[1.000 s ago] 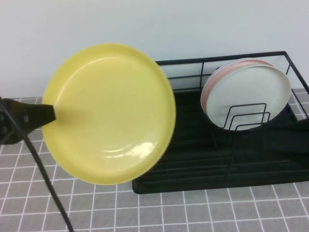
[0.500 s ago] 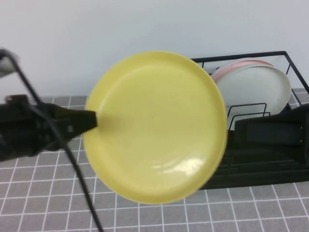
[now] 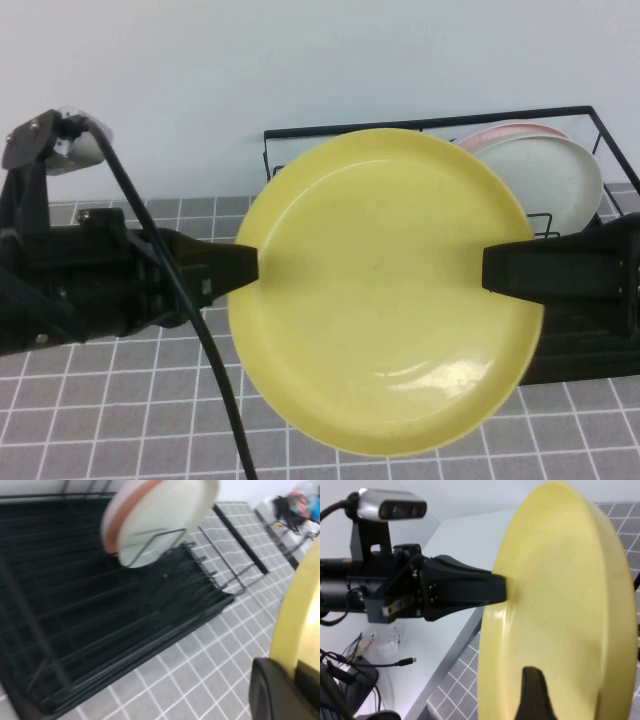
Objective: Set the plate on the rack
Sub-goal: Hand over the plate
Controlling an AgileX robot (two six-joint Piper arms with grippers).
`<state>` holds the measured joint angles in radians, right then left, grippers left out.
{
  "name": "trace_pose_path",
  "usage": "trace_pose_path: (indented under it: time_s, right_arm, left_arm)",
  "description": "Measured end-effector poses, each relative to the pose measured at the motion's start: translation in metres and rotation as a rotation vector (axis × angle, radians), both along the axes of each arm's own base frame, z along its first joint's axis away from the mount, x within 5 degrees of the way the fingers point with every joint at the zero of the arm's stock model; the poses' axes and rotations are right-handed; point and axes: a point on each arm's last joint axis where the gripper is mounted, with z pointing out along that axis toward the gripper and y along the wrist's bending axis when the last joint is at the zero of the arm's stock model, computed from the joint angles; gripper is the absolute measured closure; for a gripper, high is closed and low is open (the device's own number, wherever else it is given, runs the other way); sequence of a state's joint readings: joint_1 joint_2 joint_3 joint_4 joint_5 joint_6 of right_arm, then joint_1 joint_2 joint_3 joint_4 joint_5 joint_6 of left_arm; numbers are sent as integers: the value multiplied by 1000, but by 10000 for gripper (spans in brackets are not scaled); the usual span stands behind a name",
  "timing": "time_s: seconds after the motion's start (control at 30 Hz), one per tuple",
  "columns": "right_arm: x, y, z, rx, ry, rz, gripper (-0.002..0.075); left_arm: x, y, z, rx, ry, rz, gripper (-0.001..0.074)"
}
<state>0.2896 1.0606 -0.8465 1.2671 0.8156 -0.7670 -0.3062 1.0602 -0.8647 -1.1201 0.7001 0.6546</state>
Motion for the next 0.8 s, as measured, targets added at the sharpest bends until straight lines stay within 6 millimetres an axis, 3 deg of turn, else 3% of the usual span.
trace_pose_path:
  time_s: [0.17,0.23,0.33,0.4,0.47,0.67,0.8]
  right_arm:
    - [0,0,0,-15,-31,11,330]
    - [0,0,0,-20,-39,17,399]
    - [-1,1,0,-31,-59,37,561]
    - [0,0,-1,-43,-67,27,604]
    - [0,0,-2,-47,-68,27,615]
    - [-1,0,-2,-65,-87,46,620]
    - [1,-2,-6,-145,-145,54,621]
  left_arm:
    - [-3,-7,6,-28,-78,-59,734]
    - [-3,-8,8,-39,-104,-74,734]
    - [-3,-8,9,-57,-107,-74,721]
    - [-4,-9,9,-67,-103,-74,693]
    - [-4,-9,10,-77,-99,-77,629]
    - [-2,-9,15,-147,-86,-40,332]
    - [1,-8,17,-200,-76,1,274]
